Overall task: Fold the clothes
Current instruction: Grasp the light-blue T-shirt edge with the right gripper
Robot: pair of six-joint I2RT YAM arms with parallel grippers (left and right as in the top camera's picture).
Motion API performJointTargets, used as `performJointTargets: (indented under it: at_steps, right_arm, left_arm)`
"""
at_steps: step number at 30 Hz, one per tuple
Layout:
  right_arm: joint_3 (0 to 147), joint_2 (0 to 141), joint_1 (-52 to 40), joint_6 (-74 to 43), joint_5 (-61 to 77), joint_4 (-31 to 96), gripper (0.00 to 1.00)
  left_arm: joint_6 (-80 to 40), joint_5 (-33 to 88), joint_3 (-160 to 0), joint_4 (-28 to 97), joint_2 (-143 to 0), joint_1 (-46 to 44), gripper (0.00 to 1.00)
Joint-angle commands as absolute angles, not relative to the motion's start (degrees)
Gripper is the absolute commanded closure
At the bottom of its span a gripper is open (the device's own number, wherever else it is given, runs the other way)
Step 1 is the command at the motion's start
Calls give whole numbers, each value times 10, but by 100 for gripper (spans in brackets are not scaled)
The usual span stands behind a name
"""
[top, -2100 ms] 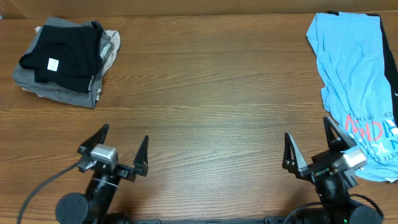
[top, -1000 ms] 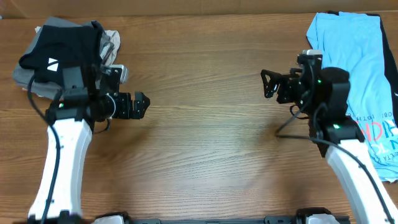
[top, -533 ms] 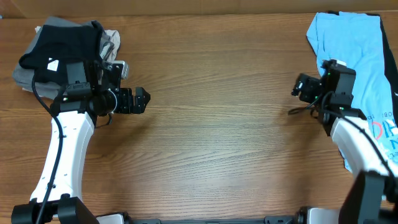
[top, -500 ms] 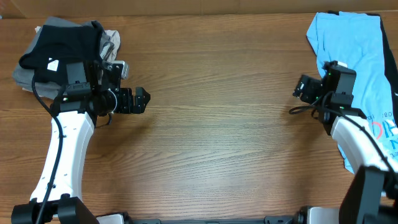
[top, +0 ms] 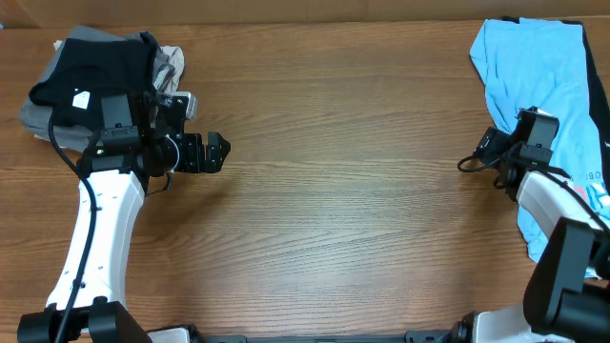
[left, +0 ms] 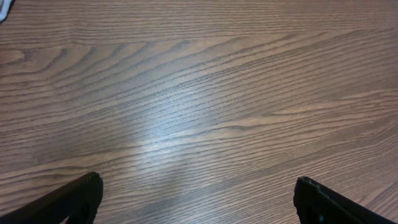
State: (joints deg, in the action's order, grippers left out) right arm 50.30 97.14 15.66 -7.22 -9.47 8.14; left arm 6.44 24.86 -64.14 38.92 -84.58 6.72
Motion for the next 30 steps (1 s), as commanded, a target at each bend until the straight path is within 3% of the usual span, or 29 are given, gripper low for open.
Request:
performJointTargets:
  at_steps: [1, 5, 11, 19, 22, 28, 30]
  right_arm:
    - [515, 1000, 159, -70, -112, 77, 20]
    - [515, 1020, 159, -71, -115, 73, 34]
    - [515, 1038, 159, -71, -127, 65, 38]
    - [515, 1040, 159, -71, -131, 61, 63]
    - [515, 1044, 159, -71, -131, 62, 78]
    - [514, 1050, 159, -71, -130, 74, 96]
    - [515, 1050, 159, -73, -125, 75, 96]
  left_arm:
    - [73, 251, -653, 383, -846, 63, 0]
    - [73, 251, -653, 383, -846, 63, 0]
    - [73, 251, -653, 382, -846, 63, 0]
    - [72, 251, -653, 383, -846, 63, 0]
    - [70, 251, -653, 383, -847, 63, 0]
    - [70, 251, -653, 383, -847, 63, 0]
    - [70, 251, -653, 381, -847, 63, 0]
